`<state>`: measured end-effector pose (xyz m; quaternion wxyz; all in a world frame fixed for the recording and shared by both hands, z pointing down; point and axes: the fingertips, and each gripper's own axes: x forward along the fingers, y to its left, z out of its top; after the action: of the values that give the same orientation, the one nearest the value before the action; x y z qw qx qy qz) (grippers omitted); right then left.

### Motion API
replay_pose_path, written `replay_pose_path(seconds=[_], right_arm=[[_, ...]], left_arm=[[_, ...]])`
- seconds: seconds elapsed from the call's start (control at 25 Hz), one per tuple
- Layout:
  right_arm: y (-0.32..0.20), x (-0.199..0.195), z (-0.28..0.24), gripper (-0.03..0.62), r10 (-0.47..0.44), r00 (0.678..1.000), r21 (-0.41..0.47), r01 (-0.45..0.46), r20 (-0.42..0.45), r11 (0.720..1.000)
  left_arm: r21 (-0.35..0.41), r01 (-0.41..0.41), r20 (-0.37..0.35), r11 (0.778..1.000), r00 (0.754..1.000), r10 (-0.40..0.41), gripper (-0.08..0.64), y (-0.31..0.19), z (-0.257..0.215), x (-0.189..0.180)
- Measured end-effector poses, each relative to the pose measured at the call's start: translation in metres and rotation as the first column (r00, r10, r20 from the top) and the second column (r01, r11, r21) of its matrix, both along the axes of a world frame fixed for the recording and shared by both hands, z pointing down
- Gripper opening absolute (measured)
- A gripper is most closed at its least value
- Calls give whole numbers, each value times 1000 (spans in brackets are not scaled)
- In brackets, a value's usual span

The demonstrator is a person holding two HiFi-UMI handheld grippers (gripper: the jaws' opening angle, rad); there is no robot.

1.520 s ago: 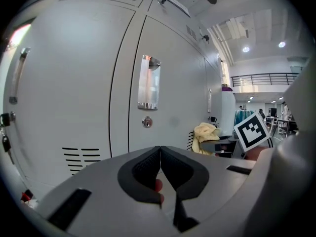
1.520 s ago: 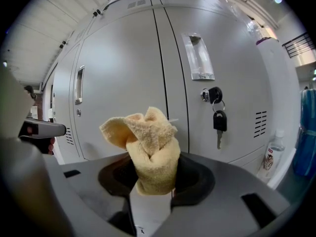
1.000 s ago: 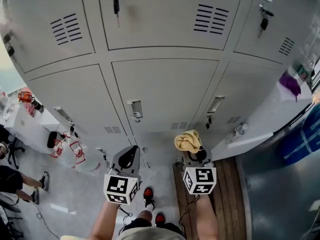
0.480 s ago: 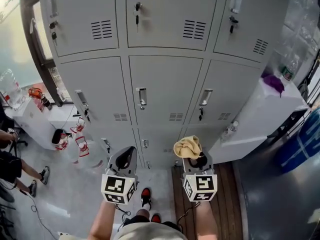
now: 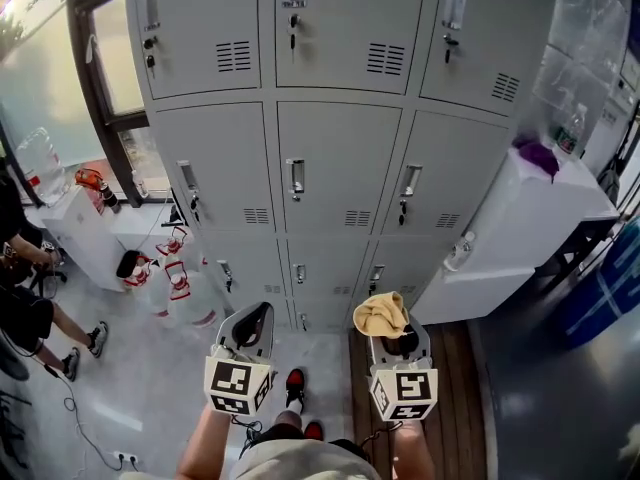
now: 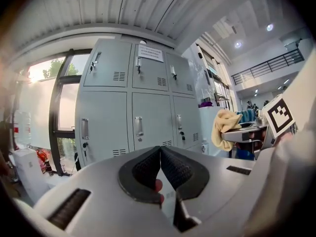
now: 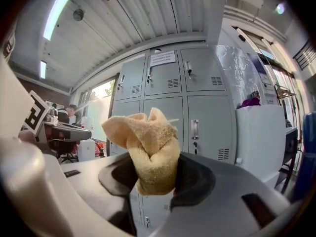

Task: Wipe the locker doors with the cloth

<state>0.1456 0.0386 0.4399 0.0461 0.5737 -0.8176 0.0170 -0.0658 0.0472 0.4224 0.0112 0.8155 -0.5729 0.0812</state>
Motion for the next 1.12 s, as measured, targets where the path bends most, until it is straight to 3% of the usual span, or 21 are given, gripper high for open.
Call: replay_pose_path(seconds=[0.44,1.12], right_arm=[[53,6,32,187,9,999,-68,-6,32,998],[59,2,33,184,-8,1000,-65,8,0,998]], left_arm=[[-20,10,13,1000,1000,-10,23,39,9,0],[-18,6,12,1000,1000,-5,23,44,8,2]])
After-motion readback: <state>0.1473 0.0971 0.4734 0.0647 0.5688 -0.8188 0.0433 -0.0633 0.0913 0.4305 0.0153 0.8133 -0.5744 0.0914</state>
